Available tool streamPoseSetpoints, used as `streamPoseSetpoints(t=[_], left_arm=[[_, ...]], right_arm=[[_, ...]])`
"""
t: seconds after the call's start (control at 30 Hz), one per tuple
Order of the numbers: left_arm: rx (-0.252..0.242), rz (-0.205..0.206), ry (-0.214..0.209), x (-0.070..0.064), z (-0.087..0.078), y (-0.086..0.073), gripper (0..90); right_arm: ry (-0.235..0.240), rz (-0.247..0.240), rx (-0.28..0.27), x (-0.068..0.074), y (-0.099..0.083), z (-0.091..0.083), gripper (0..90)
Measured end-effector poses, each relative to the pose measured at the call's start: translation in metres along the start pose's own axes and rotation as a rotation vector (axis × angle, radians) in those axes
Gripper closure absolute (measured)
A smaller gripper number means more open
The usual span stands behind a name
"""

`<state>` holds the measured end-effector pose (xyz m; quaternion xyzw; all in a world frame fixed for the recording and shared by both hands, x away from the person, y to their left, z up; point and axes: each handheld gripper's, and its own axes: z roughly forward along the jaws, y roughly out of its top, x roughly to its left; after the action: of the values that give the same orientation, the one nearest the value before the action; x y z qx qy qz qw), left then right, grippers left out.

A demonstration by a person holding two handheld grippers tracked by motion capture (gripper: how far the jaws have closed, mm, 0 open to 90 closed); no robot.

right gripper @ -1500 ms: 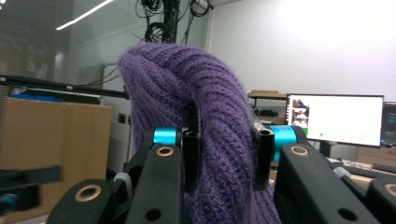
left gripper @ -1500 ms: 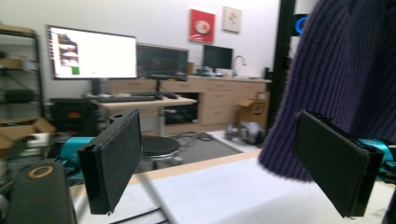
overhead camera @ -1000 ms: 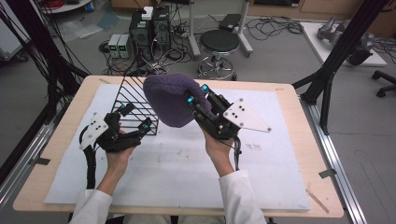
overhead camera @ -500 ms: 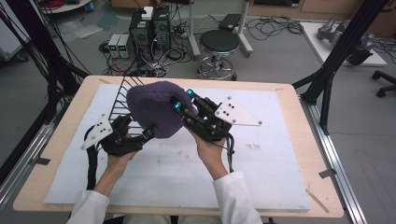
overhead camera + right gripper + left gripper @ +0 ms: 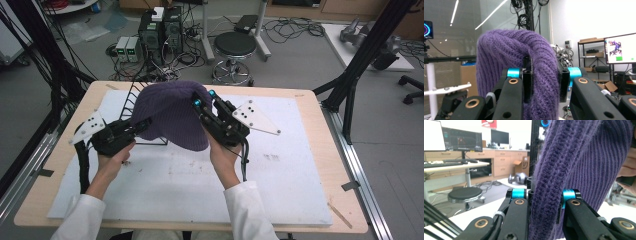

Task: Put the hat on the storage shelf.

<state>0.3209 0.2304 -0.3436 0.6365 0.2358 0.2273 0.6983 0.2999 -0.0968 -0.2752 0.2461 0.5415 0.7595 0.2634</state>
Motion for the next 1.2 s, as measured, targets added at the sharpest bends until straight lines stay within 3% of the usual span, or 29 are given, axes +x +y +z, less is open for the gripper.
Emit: streamPoseSetpoints(t=[0.23, 0.27, 0.4, 0.53, 0.67, 1.2], left_arm=[[0.024, 0.022, 0.045, 0.017, -0.004, 0.021, 82.1], [0.015, 0.014, 0.072, 0.027, -0.006, 0.029, 82.0], [-0.003, -0.005, 0.089, 0.041, -0.009, 0.041, 82.1], [-0.012, -0.022, 0.098, 0.051, -0.012, 0.052, 82.1], [-0.013, -0.017, 0.139, 0.061, -0.015, 0.059, 82.0], [0.034, -0.015, 0.197, 0.077, -0.021, 0.056, 81.9]], right_arm=[[-0.022, -0.003, -0.011, 0.003, 0.001, 0.027, 77.0], [-0.021, -0.004, -0.007, 0.004, 0.002, 0.033, 77.2], [-0.018, -0.016, -0.003, 0.005, 0.007, 0.054, 77.6], [-0.016, -0.013, -0.007, 0.007, 0.014, 0.072, 77.7], [-0.020, -0.002, -0.004, 0.007, 0.015, 0.086, 77.7], [-0.027, 0.032, 0.042, 0.006, -0.001, 0.106, 77.6]])
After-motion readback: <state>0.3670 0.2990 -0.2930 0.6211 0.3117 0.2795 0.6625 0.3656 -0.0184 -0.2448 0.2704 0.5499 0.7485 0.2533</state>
